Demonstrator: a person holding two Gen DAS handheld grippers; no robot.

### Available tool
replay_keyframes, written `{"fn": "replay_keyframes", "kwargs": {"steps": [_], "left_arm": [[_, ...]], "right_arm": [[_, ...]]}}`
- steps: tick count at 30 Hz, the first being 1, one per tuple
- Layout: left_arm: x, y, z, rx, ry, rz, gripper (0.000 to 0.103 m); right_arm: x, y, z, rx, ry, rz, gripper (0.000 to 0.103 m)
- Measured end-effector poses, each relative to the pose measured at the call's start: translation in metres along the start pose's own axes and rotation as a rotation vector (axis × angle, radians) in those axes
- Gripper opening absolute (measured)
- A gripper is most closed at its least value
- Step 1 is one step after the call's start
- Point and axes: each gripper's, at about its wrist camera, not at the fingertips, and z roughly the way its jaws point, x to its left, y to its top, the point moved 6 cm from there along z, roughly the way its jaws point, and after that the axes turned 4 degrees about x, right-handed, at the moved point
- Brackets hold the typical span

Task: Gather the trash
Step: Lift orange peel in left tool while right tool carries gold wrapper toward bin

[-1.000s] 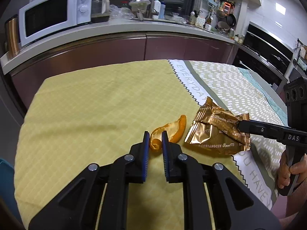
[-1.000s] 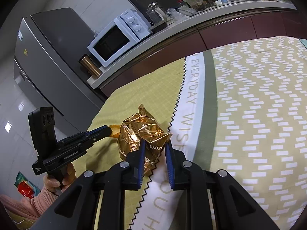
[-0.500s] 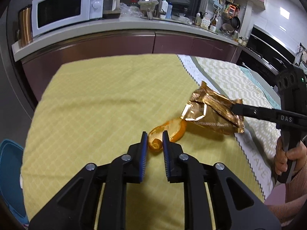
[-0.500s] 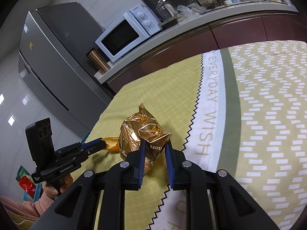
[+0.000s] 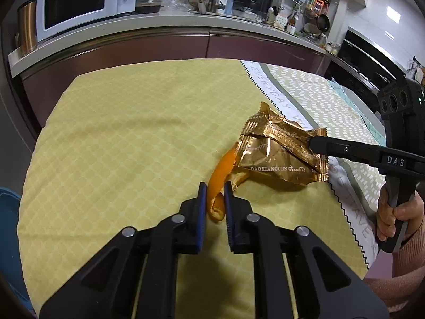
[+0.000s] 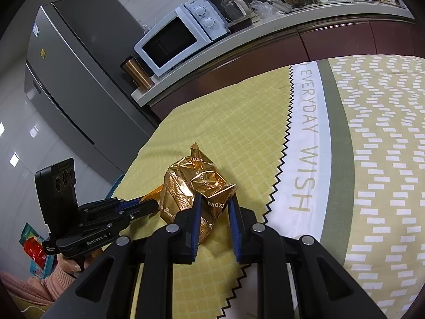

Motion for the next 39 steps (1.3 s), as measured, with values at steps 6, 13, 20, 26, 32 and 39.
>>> {"fn": "replay_keyframes", "kwargs": {"steps": [6, 13, 20, 26, 32, 39], "left_arm": [[0.009, 0.0, -0.006, -0.023, 0.012, -0.032, 0.011], [0.013, -0.004, -0.017, -0.045, 0.035, -0.045, 0.011], [0.024, -0.01, -0.035, -0.08, 0.063, -0.077, 0.011], [0.038, -0.014, -0.056, -0.11, 0.097, -0.101, 0.011], [0.054, -0.02, -0.077, -0.133, 0.135, -0.127, 0.011], [0.07, -0.028, -0.094, -0.145, 0.166, -0.163, 0.011]], "right_arm": [[0.001, 0.001, -0.003, -0.009, 0.008, 0.005, 0.018], [0.006, 0.002, -0.004, -0.014, 0.028, -0.002, 0.017], [0.017, 0.006, -0.005, -0.029, 0.059, -0.009, 0.016], [0.031, 0.012, -0.003, -0.038, 0.087, -0.016, 0.015], [0.046, 0.015, 0.003, -0.035, 0.114, -0.04, 0.015], [0.064, 0.017, 0.014, -0.02, 0.146, -0.065, 0.015]]}}
